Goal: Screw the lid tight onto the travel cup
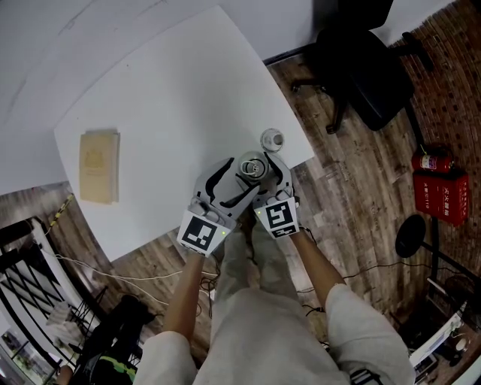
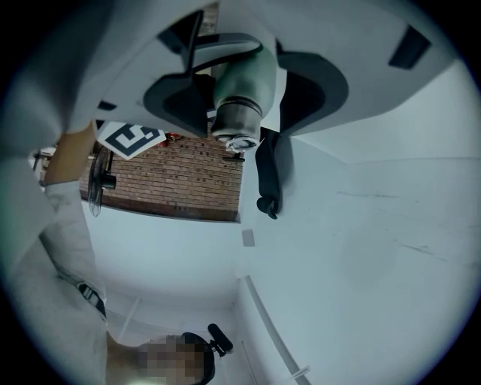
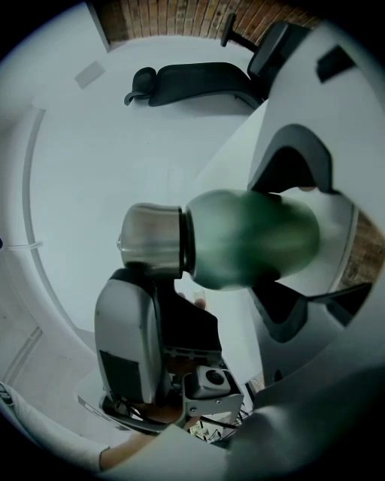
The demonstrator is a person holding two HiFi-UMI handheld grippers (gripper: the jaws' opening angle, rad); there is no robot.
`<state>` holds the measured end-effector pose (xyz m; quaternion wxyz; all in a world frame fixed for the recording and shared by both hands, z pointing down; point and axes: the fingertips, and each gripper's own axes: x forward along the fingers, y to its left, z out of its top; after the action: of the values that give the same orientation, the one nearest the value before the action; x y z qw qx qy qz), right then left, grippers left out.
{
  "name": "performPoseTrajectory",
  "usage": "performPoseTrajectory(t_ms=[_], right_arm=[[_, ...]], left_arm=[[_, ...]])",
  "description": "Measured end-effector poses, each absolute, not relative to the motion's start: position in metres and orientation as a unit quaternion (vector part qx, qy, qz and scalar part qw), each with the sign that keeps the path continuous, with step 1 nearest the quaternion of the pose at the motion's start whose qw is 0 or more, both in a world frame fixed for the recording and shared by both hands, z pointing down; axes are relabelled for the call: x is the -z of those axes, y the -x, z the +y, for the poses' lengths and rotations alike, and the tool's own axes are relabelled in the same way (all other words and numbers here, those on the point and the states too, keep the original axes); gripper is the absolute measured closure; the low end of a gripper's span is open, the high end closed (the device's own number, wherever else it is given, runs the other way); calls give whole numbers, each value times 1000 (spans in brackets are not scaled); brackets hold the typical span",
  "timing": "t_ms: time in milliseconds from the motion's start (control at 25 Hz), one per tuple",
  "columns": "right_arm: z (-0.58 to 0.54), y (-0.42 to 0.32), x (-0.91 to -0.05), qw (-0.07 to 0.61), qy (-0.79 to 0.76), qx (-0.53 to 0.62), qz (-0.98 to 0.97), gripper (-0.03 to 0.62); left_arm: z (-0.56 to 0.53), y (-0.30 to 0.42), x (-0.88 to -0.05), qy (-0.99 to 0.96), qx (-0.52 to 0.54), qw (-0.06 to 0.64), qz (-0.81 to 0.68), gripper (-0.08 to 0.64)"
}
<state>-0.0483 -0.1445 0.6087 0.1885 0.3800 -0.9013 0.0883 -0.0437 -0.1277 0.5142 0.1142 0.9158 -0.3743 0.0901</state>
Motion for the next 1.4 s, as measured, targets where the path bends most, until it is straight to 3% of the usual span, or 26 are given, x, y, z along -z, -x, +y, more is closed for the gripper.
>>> performPoseTrajectory(t_ms=[840,1400], right_arm=[[-148,49,-609,189,-378,-90,-902,230],[-149,49,-610,191,-377,-90,-902,230]], left_arm=[[-152,16,-517,-912,-71,108,-390,298],[-149,10,-516,-956,-91,68,-271,299]])
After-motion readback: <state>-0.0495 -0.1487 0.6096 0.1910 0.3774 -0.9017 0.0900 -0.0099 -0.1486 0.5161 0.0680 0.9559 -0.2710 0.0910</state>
